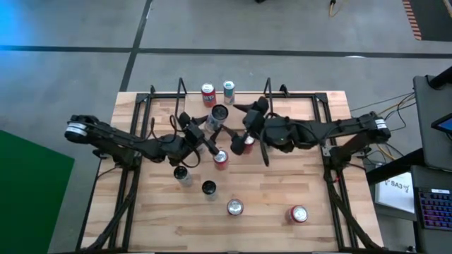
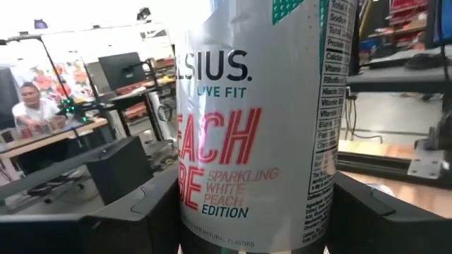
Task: Place canned beverage on shelf
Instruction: Put the bottom right white soda can on the shelf
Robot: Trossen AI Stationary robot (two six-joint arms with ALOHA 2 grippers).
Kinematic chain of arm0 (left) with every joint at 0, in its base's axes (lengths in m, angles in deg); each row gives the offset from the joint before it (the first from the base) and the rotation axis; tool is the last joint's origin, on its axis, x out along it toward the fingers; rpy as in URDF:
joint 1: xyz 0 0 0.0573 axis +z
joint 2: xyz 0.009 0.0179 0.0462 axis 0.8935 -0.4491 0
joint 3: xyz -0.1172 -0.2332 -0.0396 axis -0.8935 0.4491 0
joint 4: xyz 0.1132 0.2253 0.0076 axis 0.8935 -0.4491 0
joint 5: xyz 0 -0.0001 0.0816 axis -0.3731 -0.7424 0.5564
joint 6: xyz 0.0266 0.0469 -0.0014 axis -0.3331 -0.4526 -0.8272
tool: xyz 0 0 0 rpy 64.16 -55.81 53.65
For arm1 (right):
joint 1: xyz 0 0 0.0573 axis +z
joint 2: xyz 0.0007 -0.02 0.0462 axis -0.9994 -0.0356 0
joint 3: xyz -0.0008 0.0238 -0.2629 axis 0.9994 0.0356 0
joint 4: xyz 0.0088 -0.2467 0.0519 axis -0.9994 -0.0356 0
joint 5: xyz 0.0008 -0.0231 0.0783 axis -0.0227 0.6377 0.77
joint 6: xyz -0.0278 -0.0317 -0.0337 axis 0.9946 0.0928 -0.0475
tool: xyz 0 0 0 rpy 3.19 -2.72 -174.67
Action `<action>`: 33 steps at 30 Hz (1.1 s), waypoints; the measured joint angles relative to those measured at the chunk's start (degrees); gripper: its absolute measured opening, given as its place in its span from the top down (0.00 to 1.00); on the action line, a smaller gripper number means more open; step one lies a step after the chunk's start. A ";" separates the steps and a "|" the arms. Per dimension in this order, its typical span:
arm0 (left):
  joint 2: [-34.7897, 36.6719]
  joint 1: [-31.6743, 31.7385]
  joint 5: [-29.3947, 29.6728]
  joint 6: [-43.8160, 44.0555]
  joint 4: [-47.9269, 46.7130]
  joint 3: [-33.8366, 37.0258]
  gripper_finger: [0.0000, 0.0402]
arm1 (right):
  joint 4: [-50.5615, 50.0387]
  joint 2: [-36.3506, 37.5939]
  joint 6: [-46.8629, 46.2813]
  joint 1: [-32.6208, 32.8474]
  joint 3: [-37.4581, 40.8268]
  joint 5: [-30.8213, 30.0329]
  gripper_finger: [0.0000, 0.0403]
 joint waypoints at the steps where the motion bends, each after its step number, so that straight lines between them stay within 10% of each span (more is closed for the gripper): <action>1: -0.13 0.02 0.32 -0.29 0.02 0.00 0.41 | 0.11 -0.18 0.68 -0.34 0.01 0.32 0.11; 15: -0.58 0.13 0.13 -0.14 2.58 0.07 0.40 | 11.70 -5.56 4.68 -4.28 -0.13 6.05 0.12; 26: -0.60 0.17 0.81 0.02 2.89 0.09 0.35 | 12.27 -6.25 3.31 -7.16 -0.15 10.43 0.41; 33: -0.44 0.13 -1.86 0.23 2.52 0.07 0.23 | 10.36 -6.22 4.88 -7.24 -0.04 10.57 0.41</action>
